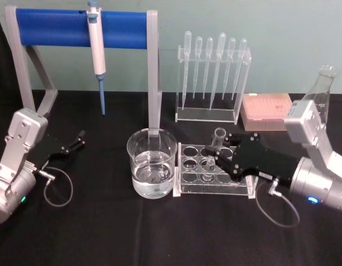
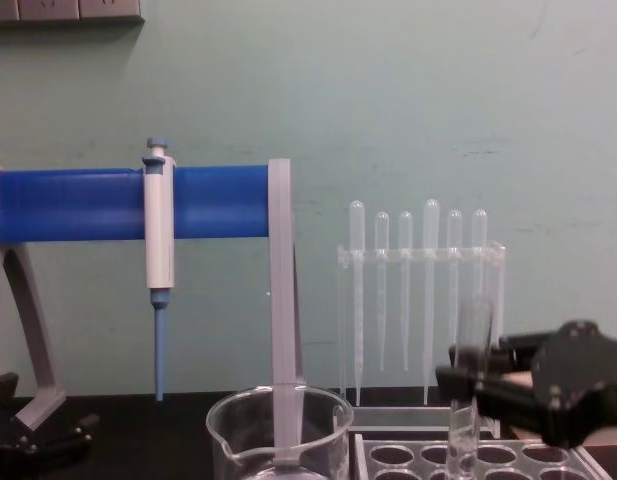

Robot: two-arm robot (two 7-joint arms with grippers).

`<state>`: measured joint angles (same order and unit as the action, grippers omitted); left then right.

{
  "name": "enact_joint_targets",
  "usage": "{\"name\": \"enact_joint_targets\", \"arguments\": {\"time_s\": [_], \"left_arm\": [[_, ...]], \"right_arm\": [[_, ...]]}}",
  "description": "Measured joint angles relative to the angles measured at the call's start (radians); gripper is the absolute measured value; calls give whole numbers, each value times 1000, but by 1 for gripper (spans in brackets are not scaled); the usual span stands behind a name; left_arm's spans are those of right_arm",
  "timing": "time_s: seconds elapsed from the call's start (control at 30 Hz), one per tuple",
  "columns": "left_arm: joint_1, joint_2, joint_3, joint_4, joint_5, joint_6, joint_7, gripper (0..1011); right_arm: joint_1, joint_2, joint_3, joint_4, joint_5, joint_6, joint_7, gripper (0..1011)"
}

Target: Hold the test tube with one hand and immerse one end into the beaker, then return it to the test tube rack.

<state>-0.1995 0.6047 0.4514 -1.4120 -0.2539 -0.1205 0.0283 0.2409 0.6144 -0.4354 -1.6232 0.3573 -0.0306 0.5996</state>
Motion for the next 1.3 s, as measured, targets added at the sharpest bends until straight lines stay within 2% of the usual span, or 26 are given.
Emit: {"name": "enact_joint_targets", "arguments": {"time_s": [0.2, 0.4, 0.63, 0.93, 1.3], "left_arm": [[0, 0, 0, 0, 0, 0, 0, 1000], [0, 0, 0, 0, 0, 0, 0, 1000], [0, 0, 0, 0, 0, 0, 0, 1000], [0, 0, 0, 0, 0, 0, 0, 1000], [0, 0, 0, 0, 0, 0, 0, 1000]], "right_arm": [[28, 18, 17, -43, 38, 60, 16, 225], [64, 50, 36, -103, 121, 161, 41, 225], [82, 85, 53, -156, 184, 224, 48, 225], [103, 126, 74, -215, 235, 260, 40, 226], [120, 156, 71, -246, 257, 266, 22, 225]]}}
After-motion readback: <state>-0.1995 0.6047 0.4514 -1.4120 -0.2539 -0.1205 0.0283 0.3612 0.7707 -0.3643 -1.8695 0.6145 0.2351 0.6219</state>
